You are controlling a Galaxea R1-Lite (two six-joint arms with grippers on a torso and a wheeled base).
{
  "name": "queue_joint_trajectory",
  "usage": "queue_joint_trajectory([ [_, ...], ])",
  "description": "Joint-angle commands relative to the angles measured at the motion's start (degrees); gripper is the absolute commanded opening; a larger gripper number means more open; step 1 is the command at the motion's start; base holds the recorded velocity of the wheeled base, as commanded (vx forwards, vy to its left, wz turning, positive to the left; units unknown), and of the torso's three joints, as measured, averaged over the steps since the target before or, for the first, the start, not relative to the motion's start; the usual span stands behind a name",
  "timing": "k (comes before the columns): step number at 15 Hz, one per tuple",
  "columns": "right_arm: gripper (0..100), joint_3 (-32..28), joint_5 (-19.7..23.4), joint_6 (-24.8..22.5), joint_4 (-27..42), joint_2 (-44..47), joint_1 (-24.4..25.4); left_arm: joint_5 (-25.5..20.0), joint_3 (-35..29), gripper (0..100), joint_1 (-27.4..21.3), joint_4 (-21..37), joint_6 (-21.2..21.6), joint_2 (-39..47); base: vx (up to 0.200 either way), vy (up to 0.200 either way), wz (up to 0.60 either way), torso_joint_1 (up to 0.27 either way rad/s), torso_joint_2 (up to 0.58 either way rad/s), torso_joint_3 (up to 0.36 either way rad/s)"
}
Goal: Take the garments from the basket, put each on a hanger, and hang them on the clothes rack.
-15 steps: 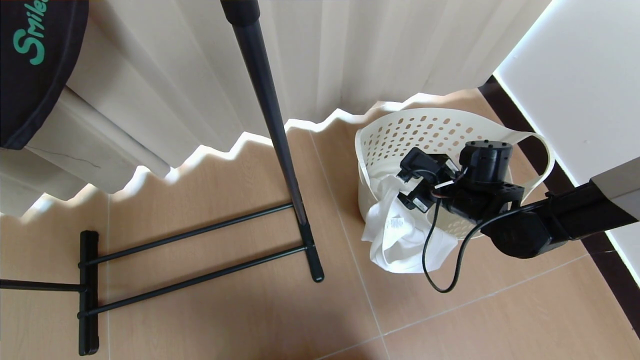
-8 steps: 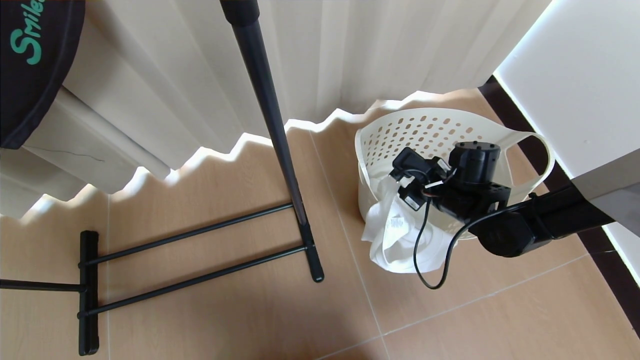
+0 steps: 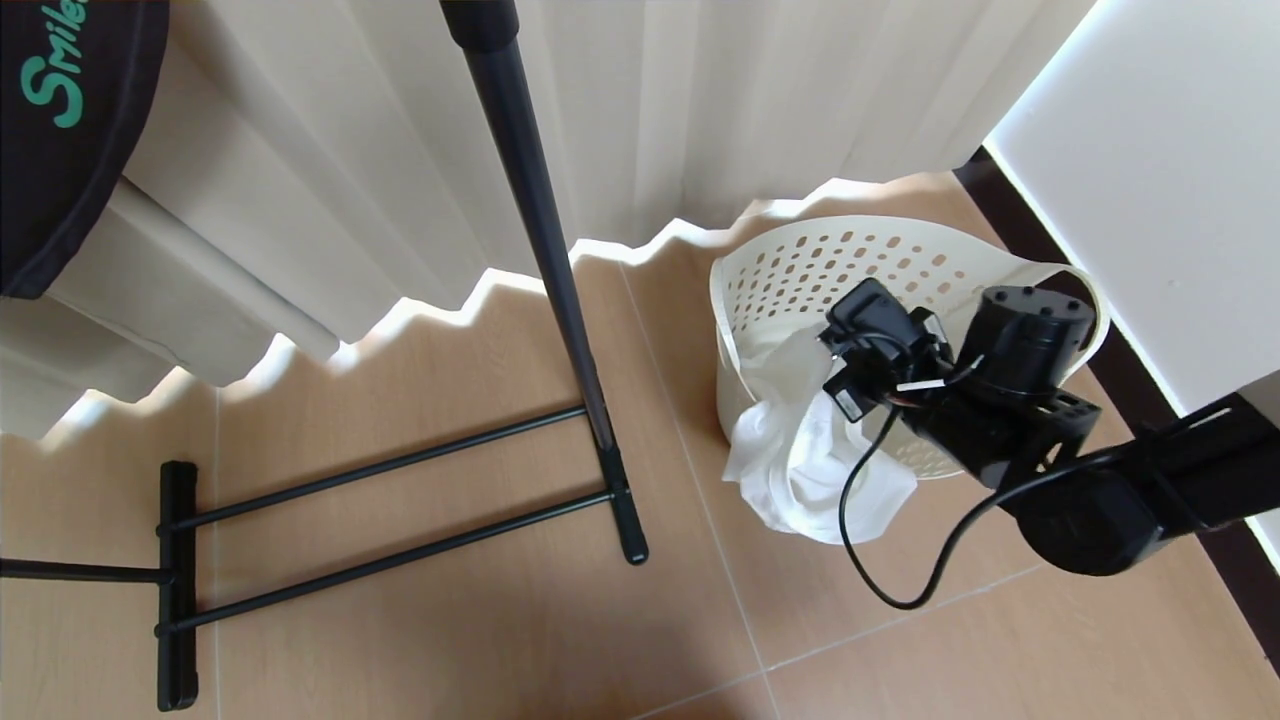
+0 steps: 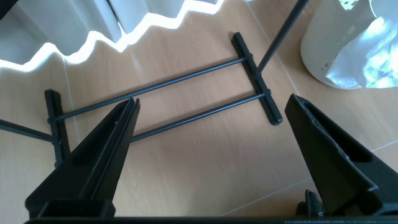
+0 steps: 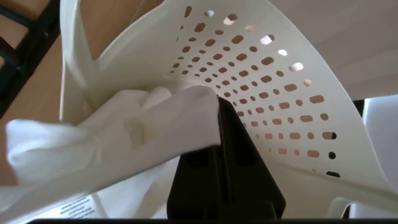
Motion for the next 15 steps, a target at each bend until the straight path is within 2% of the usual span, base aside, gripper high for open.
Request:
queue_joint_trajectory([
  [1,0,9.36,-0.48,8.83,-0.74,-14.6,3.53,0.06,0.0,100,0.07,-0.04,-0.03,0.0,0.0,0.0,0.0,0.0,0.0,0.0],
  [3,0,16.04,-1.62,12.87,0.14,-25.67,7.66,-0.21,0.0,100,0.07,-0.04,0.23,0.0,0.0,0.0,0.0,0.0,0.0,0.0],
  [5,0,21.76,-1.62,16.21,0.23,-32.0,10.04,-0.21,0.0,100,0.07,-0.04,0.32,0.0,0.0,0.0,0.0,0.0,0.0,0.0],
  [15,0,21.32,-2.94,16.56,0.14,-32.44,8.63,-0.38,0.0,100,0.07,-0.04,0.5,0.0,0.0,0.0,0.0,0.0,0.0,0.0],
])
